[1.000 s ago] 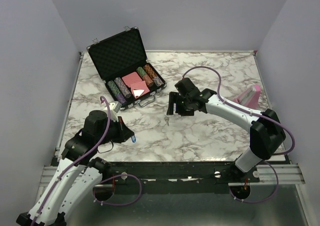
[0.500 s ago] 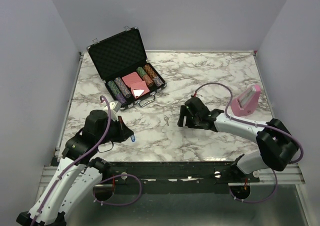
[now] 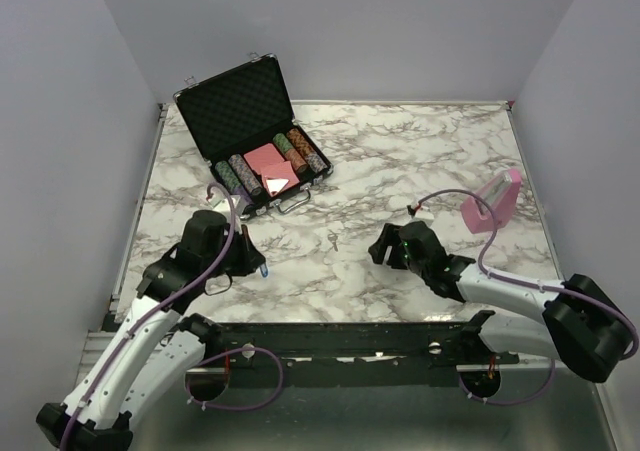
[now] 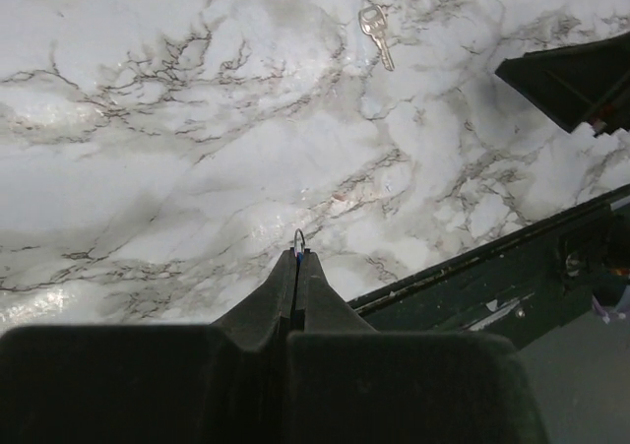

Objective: Remove the keys from the keyring

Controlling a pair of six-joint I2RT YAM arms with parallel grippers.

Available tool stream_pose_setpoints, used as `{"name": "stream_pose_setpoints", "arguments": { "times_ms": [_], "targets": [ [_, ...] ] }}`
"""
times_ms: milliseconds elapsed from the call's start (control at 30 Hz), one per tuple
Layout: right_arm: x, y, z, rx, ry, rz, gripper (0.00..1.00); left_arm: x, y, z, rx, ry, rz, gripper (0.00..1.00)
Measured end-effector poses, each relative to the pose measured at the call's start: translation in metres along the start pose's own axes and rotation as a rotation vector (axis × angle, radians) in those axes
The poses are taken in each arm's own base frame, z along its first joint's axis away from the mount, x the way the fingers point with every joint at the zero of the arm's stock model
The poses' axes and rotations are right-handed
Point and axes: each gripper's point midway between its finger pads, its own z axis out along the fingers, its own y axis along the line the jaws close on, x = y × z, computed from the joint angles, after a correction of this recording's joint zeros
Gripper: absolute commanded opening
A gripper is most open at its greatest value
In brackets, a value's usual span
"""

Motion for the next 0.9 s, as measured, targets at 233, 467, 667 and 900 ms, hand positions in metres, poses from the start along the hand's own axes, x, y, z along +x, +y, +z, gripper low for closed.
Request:
{"name": "stream_pose_setpoints", "arguments": {
  "times_ms": [233, 467, 667, 900],
  "targets": [
    [-0.01, 0.007, -0.005, -0.062, -0.073, 0.014, 0.86, -0.011, 0.016, 0.026, -0.104, 0.047, 0.032, 0.84],
    [-0.004, 0.004, 0.0, -0.05, -0.056, 0.001, 0.94, -0.041, 0.005, 0.034, -0.099, 0.005, 0.07, 0.99],
    [-0.005, 0.004, 0.001, -0.053, -0.058, 0.001, 1.0, -0.066, -0.016, 0.019, -0.033, -0.081, 0.1, 0.99],
    [-0.008, 0.007, 0.0, -0.065, -0.068, 0.002, 1.0, -0.075, -0.025, -0.015, 0.014, -0.211, 0.12, 0.99]
  ]
}}
